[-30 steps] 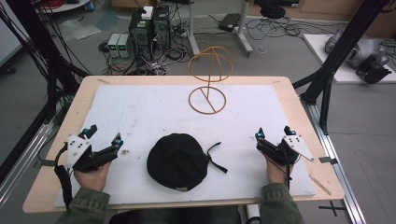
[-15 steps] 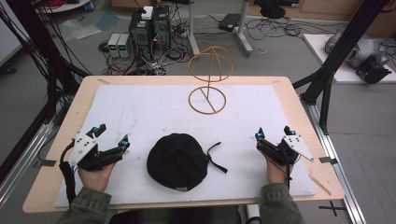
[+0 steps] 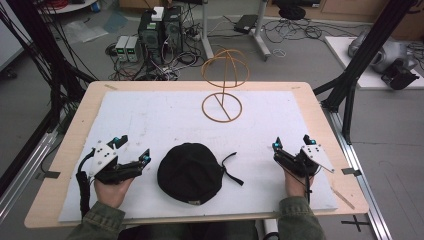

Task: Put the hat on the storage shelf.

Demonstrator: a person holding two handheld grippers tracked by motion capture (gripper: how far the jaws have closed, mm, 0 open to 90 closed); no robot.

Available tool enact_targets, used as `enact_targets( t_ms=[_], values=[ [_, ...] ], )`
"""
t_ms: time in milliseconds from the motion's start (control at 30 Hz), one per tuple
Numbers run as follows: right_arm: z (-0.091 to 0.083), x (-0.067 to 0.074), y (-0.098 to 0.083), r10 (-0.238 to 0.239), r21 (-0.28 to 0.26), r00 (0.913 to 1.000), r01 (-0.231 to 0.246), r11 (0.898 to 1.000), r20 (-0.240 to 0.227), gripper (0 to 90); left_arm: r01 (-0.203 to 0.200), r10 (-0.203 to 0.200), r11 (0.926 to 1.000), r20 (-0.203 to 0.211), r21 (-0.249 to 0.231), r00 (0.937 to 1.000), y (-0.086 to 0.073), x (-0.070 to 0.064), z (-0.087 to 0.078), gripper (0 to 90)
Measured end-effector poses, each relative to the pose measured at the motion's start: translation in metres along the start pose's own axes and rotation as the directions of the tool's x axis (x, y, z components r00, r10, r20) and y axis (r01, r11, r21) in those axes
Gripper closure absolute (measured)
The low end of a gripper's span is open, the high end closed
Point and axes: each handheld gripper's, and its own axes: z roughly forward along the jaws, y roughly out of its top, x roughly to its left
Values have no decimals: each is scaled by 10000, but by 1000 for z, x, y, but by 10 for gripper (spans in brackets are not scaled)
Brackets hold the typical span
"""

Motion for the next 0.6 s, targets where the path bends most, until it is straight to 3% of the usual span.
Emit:
enact_targets(
  t_ms=[367,500,600],
  values=[
    [0,0,0,-58,9,10000,58,10000,-27,43,-121,97,9996,903,270,9959,0,-19,9,150],
    [1,0,0,-55,8,10000,55,10000,-31,43,-79,33,9994,1288,349,9917,0,-25,11,149],
    [1,0,0,-93,11,10000,93,10000,-36,44,-77,4,9991,1742,413,9847,0,-27,13,150]
  ],
)
